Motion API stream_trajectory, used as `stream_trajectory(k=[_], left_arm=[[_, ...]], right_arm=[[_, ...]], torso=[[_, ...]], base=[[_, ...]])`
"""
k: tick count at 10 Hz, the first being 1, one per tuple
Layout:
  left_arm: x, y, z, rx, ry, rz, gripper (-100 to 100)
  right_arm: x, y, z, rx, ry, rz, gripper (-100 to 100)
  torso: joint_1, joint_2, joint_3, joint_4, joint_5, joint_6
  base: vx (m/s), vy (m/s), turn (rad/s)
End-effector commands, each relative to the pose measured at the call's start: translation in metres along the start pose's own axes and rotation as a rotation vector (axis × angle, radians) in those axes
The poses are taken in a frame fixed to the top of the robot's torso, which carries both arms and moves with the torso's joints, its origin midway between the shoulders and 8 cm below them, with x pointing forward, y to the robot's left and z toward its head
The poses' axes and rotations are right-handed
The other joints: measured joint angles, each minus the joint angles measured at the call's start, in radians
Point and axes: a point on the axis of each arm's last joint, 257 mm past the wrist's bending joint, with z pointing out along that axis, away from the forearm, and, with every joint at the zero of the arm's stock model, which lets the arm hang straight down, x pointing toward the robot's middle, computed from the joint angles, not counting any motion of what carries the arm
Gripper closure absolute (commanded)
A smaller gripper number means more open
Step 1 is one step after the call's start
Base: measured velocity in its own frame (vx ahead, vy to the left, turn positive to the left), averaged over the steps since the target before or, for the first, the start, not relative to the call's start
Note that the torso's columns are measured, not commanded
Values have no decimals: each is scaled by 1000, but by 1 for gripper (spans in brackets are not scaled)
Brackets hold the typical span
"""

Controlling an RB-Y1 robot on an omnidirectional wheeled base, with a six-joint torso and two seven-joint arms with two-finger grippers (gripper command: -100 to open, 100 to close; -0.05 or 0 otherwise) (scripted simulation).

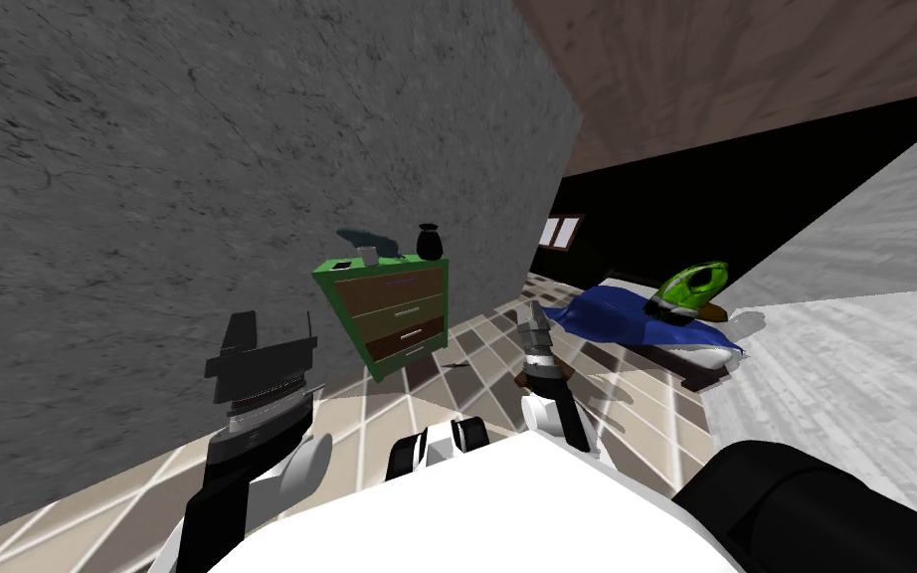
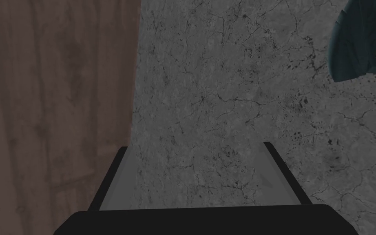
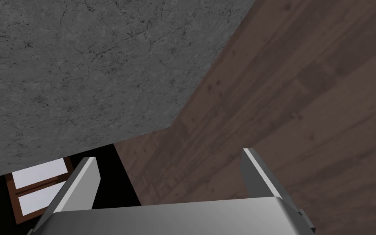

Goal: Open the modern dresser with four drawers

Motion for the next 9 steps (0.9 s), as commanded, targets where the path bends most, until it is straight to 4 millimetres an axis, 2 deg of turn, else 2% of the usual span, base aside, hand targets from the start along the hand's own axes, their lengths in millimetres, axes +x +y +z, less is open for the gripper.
stream_trajectory(k=[1, 3, 9], left_arm=[[3, 6, -2, -14, 38, 8, -100], [6, 19, -7, -40, 86, 19, -100], [-5, 78, -34, -156, 146, 32, -100]], right_arm=[[0, 0, 0, 0, 0, 0, 0], [0, 0, 0, 1, 0, 0, 0], [0, 0, 0, 1, 0, 0, 0]], torso=[[0, 74, -148, 74, 0, 0], [0, 115, -237, 116, 0, 0], [0, 119, -242, 120, 0, 0]], base=[[25, -5, 4], [54, -11, 6], [111, -20, 11]])
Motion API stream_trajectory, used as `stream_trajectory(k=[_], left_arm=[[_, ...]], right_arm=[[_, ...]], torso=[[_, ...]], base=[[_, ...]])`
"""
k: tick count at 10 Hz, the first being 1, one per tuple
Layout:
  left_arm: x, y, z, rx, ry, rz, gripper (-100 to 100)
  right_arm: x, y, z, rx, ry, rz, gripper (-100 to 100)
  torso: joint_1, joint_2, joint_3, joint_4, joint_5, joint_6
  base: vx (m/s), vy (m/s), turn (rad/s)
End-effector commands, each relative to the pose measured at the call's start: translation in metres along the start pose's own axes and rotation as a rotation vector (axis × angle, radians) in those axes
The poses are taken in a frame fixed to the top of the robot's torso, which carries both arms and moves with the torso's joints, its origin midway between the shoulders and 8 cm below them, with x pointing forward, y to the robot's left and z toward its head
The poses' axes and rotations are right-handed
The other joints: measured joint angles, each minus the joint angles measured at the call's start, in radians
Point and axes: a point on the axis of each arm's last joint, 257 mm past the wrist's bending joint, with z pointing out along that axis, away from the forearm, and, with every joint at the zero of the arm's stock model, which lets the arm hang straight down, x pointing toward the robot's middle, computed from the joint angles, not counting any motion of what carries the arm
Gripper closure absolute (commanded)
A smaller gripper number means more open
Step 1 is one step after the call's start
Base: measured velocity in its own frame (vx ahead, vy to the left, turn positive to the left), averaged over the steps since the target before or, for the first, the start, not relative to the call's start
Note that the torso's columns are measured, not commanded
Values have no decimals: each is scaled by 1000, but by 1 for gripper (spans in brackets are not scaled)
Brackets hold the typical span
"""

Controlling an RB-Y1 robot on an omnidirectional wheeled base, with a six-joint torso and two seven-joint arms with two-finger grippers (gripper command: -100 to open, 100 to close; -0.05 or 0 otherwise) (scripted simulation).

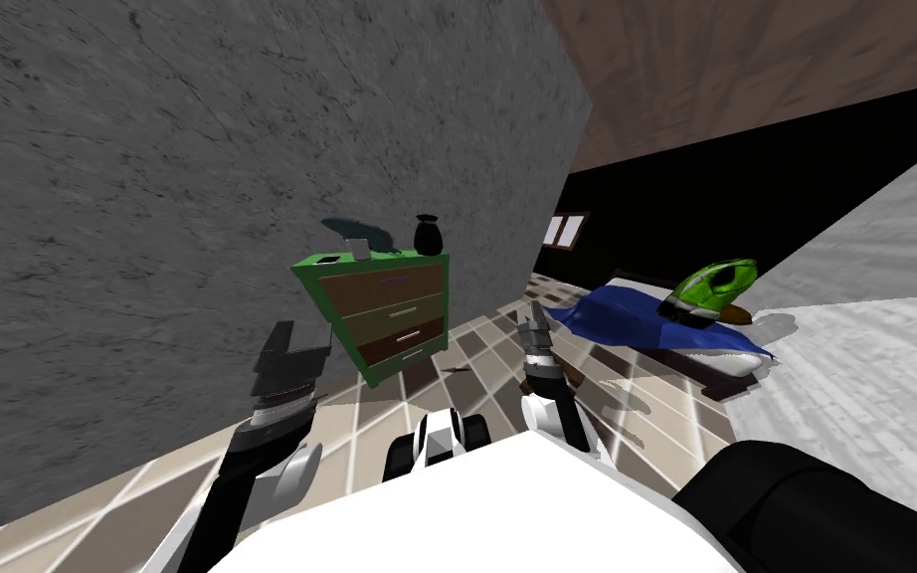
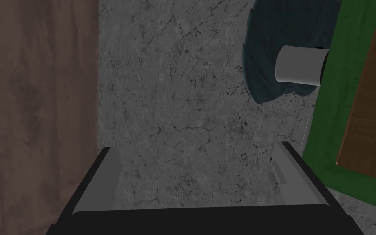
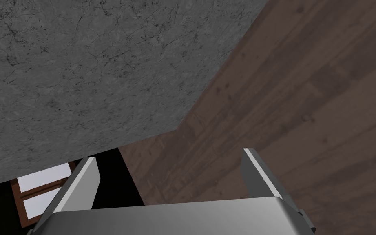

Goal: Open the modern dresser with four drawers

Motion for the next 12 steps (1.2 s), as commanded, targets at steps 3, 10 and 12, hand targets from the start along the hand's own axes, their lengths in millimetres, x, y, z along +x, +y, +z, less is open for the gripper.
stream_trajectory(k=[3, 10, 12], left_arm=[[-9, 41, -19, -78, 2, -4, -100], [-28, 101, -54, -196, -36, -23, -100], [-31, 112, -62, -219, -45, -26, -100]], right_arm=[[0, 0, 0, 0, 0, 0, 0], [0, 0, 0, 0, 0, 0, 0], [0, 0, 0, 0, 0, 0, 0]], torso=[[0, 2, 1, 1, 0, 0], [1, 1, 1, 0, 0, 0], [0, 0, 0, 0, 0, 0]], base=[[109, -18, 10], [99, -14, 10], [104, -28, 8]])
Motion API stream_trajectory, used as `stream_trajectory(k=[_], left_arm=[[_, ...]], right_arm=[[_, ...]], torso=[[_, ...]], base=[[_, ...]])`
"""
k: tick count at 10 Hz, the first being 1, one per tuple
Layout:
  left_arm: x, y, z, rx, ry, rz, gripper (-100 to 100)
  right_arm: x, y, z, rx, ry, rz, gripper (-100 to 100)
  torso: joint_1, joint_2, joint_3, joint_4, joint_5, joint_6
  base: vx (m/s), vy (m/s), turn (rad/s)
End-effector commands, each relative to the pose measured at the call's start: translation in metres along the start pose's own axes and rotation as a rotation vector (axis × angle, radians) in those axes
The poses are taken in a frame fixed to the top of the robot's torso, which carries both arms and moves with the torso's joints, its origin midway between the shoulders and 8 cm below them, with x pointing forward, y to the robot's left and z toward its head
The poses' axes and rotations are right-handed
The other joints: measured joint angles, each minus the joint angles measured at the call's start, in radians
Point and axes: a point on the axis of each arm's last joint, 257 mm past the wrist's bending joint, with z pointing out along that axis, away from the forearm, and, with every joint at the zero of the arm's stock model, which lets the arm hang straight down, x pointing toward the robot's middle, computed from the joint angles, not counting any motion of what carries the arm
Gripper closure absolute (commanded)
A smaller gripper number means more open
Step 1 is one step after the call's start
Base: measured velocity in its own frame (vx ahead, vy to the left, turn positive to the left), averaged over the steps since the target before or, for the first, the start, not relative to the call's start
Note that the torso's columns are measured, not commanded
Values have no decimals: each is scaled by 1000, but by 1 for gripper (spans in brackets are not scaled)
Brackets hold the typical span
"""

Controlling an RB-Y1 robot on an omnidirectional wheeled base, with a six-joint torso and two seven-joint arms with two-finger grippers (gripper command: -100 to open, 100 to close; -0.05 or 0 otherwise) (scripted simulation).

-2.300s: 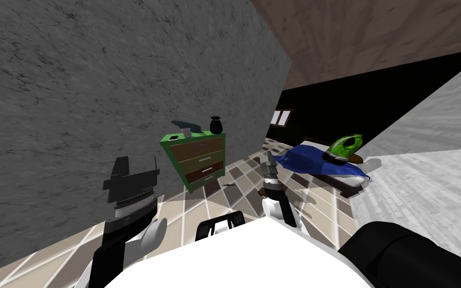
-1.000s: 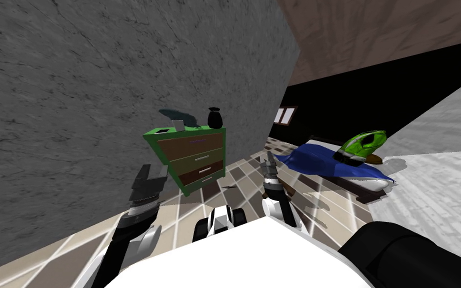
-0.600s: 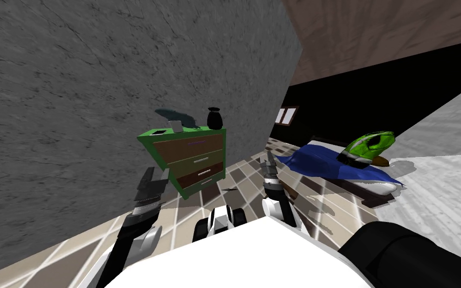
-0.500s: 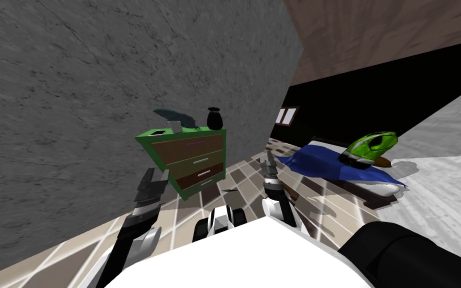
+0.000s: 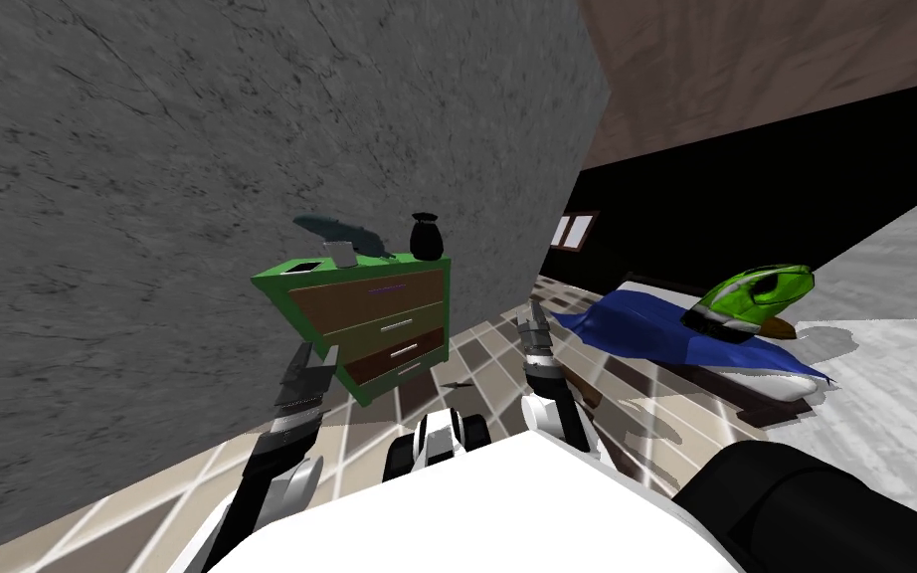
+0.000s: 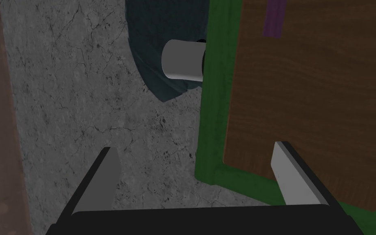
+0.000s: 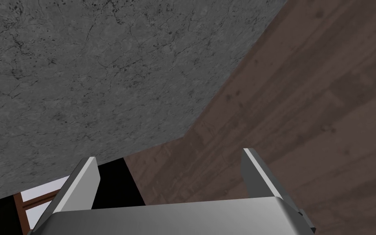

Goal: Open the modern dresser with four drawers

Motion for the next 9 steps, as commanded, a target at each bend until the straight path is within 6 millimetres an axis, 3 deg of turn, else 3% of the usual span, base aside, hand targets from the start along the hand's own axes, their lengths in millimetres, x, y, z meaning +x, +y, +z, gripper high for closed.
stream_trajectory(k=[1, 8, 9], left_arm=[[-7, 20, -9, -34, -14, -5, -100], [-25, 73, -40, -137, -68, -30, -100], [-25, 73, -40, -137, -68, -30, -100]], right_arm=[[0, 0, 0, 0, 0, 0, 0], [0, 0, 0, 0, 0, 0, 0], [0, 0, 0, 0, 0, 0, 0]], torso=[[1, 2, 1, 1, 0, 0], [1, -1, 0, 0, 0, 0], [0, 1, 0, 0, 0, 0]], base=[[85, -13, 7], [98, -15, 10], [85, -31, 6]])
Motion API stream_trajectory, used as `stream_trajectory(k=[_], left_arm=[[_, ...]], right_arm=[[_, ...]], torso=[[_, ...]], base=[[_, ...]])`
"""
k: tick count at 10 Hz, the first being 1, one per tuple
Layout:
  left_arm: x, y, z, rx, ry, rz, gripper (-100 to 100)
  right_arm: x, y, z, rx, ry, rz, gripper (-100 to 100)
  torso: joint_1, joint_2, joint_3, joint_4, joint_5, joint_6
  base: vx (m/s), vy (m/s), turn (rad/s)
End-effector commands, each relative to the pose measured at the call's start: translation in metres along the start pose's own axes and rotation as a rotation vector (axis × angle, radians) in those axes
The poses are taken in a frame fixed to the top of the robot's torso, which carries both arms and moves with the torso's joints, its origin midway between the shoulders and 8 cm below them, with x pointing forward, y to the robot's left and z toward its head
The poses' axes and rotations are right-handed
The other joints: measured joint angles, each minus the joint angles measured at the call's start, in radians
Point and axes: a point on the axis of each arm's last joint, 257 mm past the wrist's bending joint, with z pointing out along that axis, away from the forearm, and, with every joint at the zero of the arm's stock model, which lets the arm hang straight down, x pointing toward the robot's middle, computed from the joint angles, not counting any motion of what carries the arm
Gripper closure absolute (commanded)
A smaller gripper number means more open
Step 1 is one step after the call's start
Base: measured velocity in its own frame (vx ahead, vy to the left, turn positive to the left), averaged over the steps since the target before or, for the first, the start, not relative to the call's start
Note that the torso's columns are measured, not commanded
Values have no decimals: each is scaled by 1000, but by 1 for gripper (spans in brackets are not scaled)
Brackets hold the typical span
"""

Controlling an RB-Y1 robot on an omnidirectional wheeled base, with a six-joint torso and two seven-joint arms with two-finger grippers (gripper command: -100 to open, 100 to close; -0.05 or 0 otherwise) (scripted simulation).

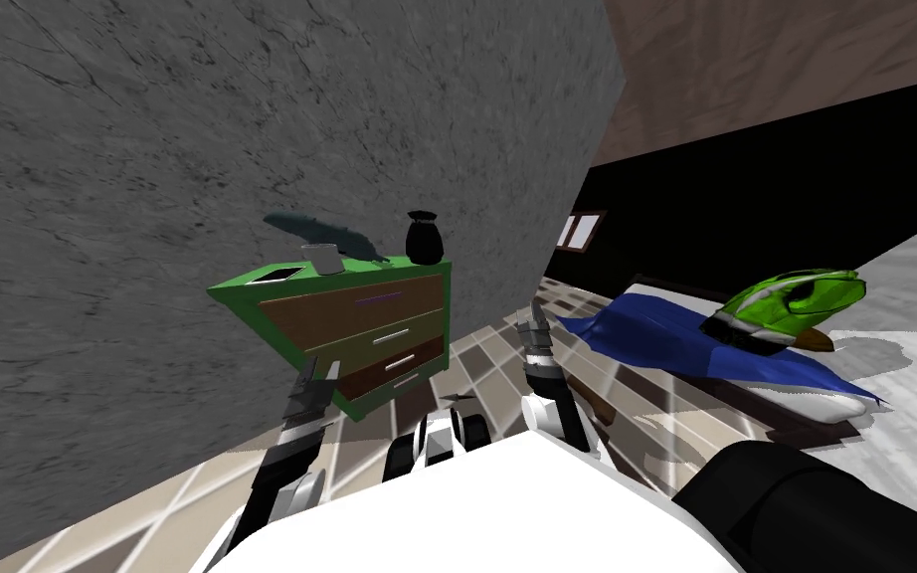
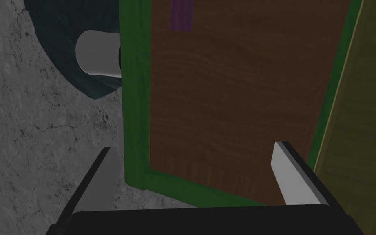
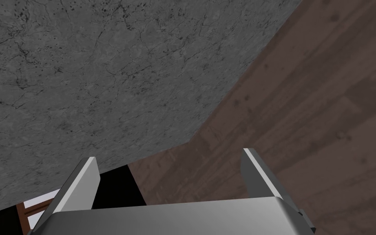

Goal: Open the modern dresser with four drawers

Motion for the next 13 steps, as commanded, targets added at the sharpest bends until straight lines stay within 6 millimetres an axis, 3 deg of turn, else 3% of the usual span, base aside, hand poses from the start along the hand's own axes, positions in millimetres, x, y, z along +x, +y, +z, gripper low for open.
stream_trajectory(k=[1, 5, 13], left_arm=[[-9, 16, -7, -30, -17, -8, -100], [-23, 55, -30, -105, -65, -30, -100], [-34, 109, -75, -218, -155, -83, -100]], right_arm=[[0, 0, 0, 0, 0, 0, 0], [0, 0, 0, 0, 0, 0, 0], [0, 0, 0, 0, 0, 0, 0]], torso=[[0, 3, 2, 1, 0, 0], [1, -1, -1, 0, 0, 0], [0, 0, 0, 0, 0, 0]], base=[[66, -20, 7], [120, -17, 13], [111, -24, 10]])
